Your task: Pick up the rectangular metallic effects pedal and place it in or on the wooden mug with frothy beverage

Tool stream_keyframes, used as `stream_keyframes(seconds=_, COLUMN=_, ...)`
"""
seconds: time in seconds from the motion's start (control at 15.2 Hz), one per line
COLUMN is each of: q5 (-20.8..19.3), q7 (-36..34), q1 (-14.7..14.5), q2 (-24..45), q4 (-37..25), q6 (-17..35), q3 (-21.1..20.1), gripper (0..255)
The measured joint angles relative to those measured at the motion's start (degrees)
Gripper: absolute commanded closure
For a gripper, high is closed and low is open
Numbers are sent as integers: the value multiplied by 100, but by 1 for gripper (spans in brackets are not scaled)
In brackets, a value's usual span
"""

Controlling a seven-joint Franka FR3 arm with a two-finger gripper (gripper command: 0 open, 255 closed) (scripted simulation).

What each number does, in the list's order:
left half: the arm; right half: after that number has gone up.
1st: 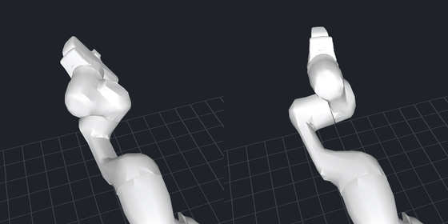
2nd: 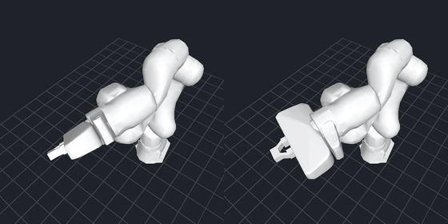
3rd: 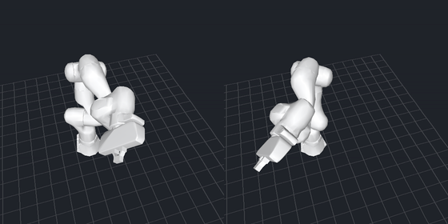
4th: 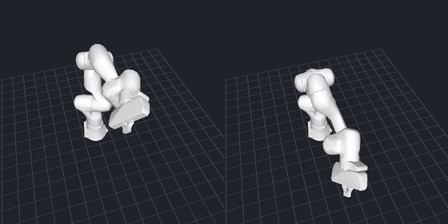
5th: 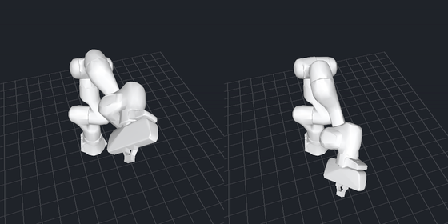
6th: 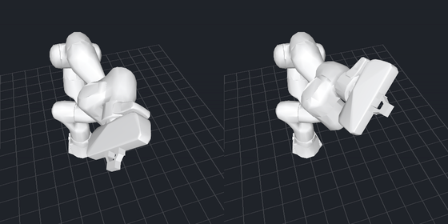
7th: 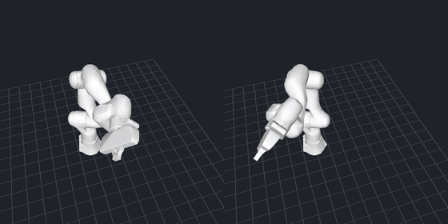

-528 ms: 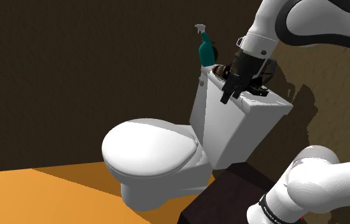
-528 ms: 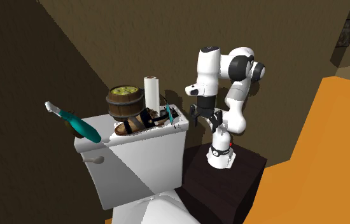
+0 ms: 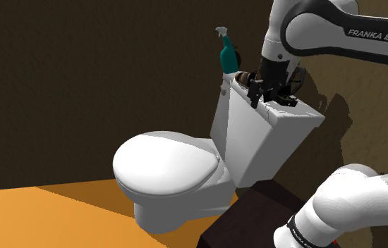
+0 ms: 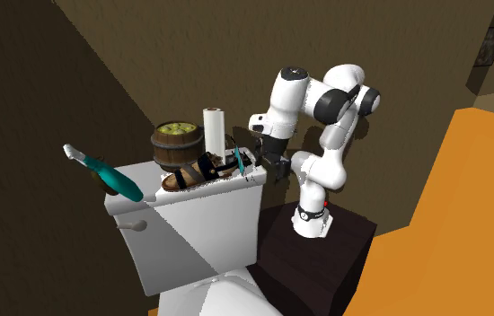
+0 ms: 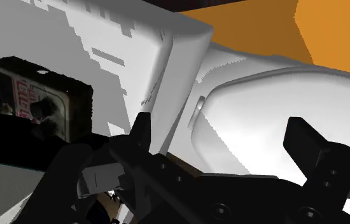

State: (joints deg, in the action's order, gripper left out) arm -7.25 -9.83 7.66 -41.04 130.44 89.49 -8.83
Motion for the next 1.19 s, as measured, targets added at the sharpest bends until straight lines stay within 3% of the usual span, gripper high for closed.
stream_keyframes(seconds=0.46, q5=-1546, q7=-1066, q1=923, q2=637, q4=-600, q6=-747, q3=-653, gripper=0)
stream_keyframes(seconds=1.19, q5=-1826, q7=-1169, q1=1030, q2=487, q4=0, q6=-335, q3=-487, gripper=0)
